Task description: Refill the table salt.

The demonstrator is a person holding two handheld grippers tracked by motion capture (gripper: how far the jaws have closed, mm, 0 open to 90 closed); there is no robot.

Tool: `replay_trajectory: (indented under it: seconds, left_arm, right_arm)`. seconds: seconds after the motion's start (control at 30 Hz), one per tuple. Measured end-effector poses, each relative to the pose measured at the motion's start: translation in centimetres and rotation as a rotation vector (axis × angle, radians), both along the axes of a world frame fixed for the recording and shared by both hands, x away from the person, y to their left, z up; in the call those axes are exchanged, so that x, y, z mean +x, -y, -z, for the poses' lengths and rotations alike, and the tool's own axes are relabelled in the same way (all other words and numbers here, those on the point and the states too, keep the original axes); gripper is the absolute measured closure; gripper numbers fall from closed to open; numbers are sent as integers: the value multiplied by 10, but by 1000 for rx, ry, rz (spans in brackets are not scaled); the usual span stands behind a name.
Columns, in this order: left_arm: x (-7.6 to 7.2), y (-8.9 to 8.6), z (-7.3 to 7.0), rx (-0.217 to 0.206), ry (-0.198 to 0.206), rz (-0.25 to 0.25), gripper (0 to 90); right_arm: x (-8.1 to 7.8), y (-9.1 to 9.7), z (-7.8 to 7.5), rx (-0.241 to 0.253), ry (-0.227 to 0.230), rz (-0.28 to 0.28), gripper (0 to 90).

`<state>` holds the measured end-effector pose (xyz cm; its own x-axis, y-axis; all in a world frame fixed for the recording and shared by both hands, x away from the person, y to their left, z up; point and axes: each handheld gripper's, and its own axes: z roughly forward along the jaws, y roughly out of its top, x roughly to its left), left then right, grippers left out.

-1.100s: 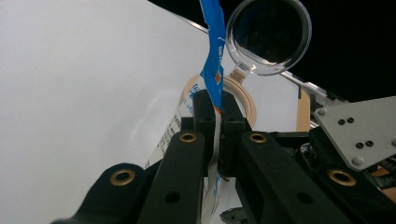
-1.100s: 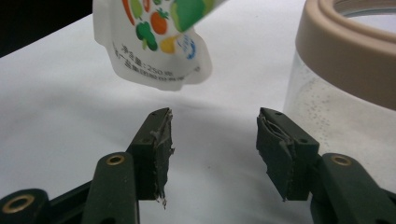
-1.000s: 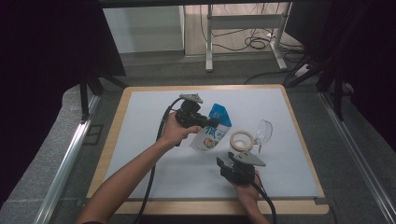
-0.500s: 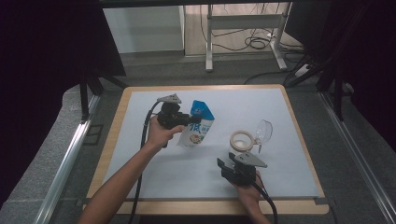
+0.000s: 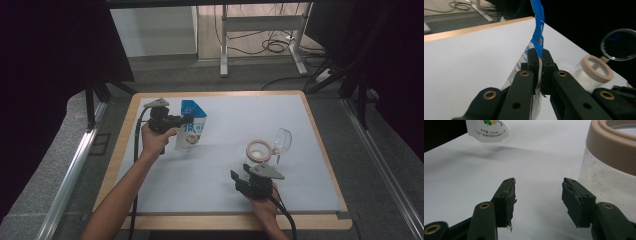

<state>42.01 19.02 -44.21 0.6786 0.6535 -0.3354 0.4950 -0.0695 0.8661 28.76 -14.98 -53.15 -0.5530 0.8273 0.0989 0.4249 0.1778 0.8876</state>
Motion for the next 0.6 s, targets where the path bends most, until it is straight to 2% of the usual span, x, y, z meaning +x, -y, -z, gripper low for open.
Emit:
replay_trajectory:
  seconds: [0.23,0.3,0.4,0.6]
  left_arm:
    - [5,-22,8,-26,18,-72,896]
    - [6,-24,9,-26,17,-77,896]
    - [5,-31,15,-20,30,-112,896]
    - [3,-41,26,0,22,-149,894]
  right_arm:
    - [0,0,0,-1,-3,-3,448]
    - [0,0,0,-1,-3,-3,448]
    - [0,-1,0,-3,-3,-3,447]
    - [0,-1,0,-3,-3,-3,444]
